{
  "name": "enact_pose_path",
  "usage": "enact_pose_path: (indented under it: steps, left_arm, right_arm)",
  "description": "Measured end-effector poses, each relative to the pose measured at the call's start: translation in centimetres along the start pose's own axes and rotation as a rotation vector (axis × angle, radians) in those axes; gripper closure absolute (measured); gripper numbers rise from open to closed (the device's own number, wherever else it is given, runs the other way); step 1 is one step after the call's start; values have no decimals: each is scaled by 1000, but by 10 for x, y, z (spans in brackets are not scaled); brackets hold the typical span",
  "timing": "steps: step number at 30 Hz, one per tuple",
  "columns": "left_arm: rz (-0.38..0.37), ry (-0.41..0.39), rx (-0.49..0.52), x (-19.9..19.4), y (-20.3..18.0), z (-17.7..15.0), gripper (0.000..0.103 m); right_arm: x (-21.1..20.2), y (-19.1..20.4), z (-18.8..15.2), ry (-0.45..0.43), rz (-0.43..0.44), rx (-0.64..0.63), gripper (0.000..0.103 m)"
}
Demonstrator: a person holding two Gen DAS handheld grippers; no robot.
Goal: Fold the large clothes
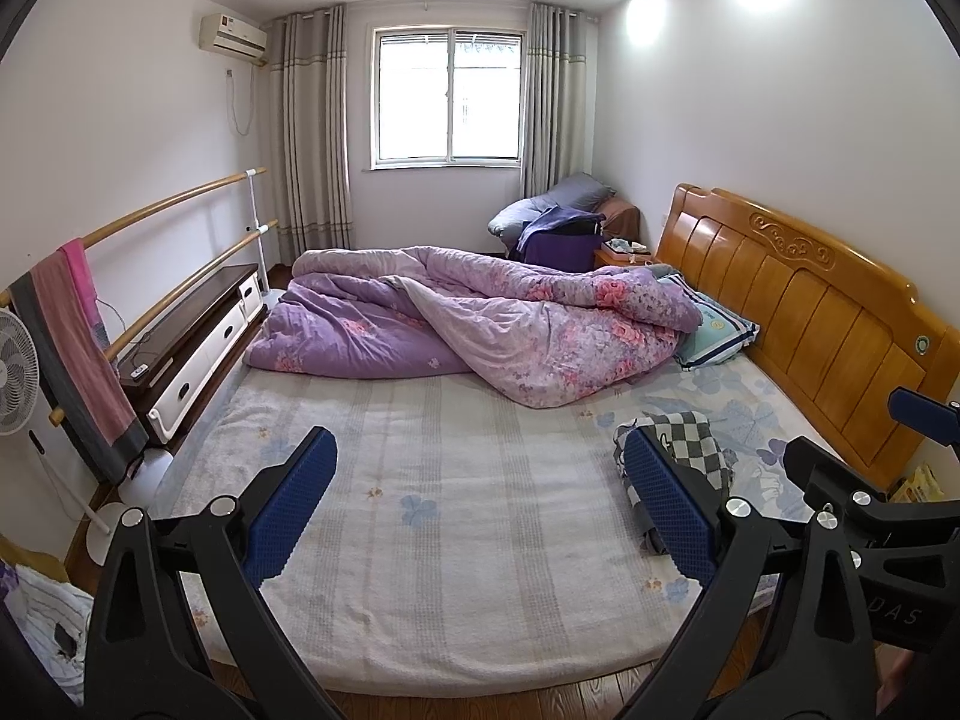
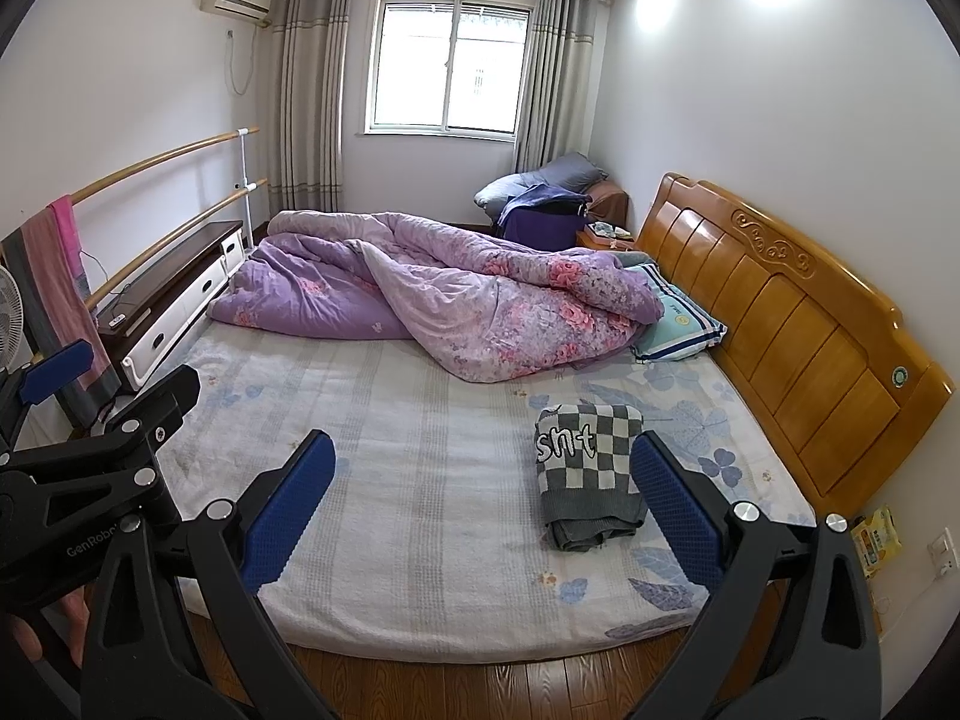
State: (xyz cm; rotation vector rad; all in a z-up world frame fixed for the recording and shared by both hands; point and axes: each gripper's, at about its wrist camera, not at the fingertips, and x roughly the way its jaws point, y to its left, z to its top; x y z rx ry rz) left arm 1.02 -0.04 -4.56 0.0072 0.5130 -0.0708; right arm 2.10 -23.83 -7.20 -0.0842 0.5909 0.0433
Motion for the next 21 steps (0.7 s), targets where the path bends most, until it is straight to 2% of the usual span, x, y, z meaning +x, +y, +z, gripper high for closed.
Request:
enact_pose_path:
  steps: [11,16,21]
  left_arm:
    - [-13,12,-4,8,14,-3,6]
    - [-8,35,-19,19,33,-3,6]
    - [23,95,-69,34,71,-13,6]
  right_arm:
    - [3,5,2,11,1,-3,8]
    - [14,18,5,27,20,-18,8]
    - [37,48,8,68,71,-53,8]
